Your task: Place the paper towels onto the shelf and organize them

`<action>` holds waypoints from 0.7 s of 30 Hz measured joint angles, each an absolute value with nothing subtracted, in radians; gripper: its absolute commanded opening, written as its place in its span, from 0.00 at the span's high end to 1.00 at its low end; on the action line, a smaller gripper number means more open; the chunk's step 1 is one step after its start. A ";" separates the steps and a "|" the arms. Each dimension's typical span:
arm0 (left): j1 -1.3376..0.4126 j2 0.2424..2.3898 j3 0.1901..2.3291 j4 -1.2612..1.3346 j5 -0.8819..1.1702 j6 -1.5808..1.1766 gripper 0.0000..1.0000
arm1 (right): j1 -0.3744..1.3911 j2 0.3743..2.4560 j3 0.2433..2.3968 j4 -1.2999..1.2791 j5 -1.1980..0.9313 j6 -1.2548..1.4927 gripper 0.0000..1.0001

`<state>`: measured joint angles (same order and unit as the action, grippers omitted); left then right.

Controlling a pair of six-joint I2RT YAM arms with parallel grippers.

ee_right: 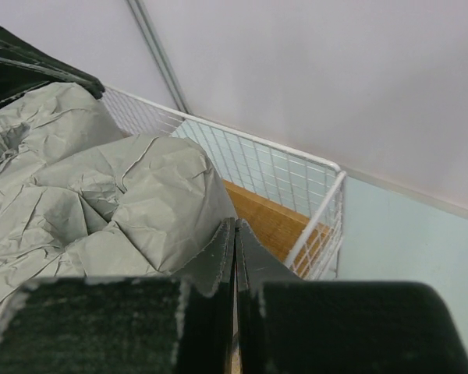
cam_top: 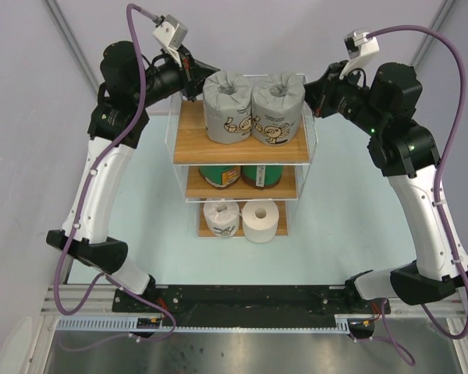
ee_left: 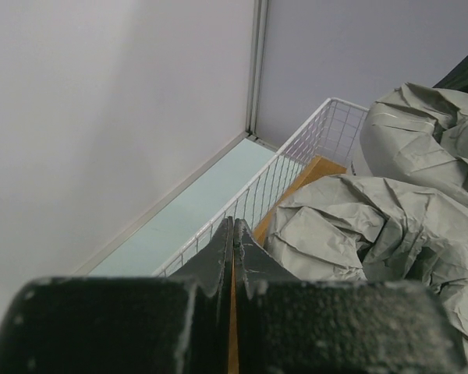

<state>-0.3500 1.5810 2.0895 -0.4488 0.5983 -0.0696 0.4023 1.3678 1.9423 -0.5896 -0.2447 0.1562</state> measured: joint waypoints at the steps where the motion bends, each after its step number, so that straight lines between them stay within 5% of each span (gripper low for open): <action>1: -0.346 1.579 2.085 -0.449 0.600 -0.070 0.99 | 0.410 1.368 1.942 -0.587 -0.245 0.156 1.00; 21: -0.274 1.510 2.022 -0.414 0.630 -0.081 0.97 | 0.484 1.378 1.942 -0.558 -0.170 0.147 1.00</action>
